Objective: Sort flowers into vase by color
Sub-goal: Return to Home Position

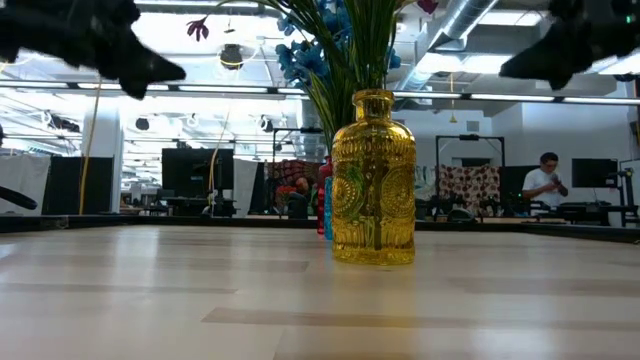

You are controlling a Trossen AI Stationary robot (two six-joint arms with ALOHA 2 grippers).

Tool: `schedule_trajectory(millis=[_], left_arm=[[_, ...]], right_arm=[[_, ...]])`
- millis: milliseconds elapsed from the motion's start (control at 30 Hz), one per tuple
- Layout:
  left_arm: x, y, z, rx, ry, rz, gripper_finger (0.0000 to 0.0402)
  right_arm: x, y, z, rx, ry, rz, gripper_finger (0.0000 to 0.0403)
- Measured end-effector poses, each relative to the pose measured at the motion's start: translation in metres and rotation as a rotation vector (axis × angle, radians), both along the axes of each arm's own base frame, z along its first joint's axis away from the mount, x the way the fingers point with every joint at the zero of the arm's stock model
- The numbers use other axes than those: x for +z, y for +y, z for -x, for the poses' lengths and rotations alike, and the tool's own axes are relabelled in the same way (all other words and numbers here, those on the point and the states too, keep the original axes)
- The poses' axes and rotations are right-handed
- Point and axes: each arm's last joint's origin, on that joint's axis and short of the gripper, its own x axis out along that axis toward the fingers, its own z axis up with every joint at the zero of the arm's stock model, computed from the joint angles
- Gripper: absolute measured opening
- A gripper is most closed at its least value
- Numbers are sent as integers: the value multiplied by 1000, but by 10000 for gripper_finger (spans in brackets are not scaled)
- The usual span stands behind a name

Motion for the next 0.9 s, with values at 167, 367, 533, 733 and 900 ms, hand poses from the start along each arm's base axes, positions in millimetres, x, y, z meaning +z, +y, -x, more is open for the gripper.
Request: schedule_trajectory(millis=[167,367,533,733,900], left_arm=[[-32,0,-1,-8,-78,-25,6],[-41,-3,7,-7,-125,-48,8],[-41,-6,18,1,-153,-80,8],[-45,-7,20,-1,-159,-110,9],[-63,-5,14,-1,-187,-120,9]], right_arm=[[-31,1,0,19,-58,-17,22],[-52,2,9,21,-104,-60,41],[-56,2,8,21,-101,-64,61],[-57,2,7,22,-145,-58,42],[-71,1,-1,22,-176,-50,24]])
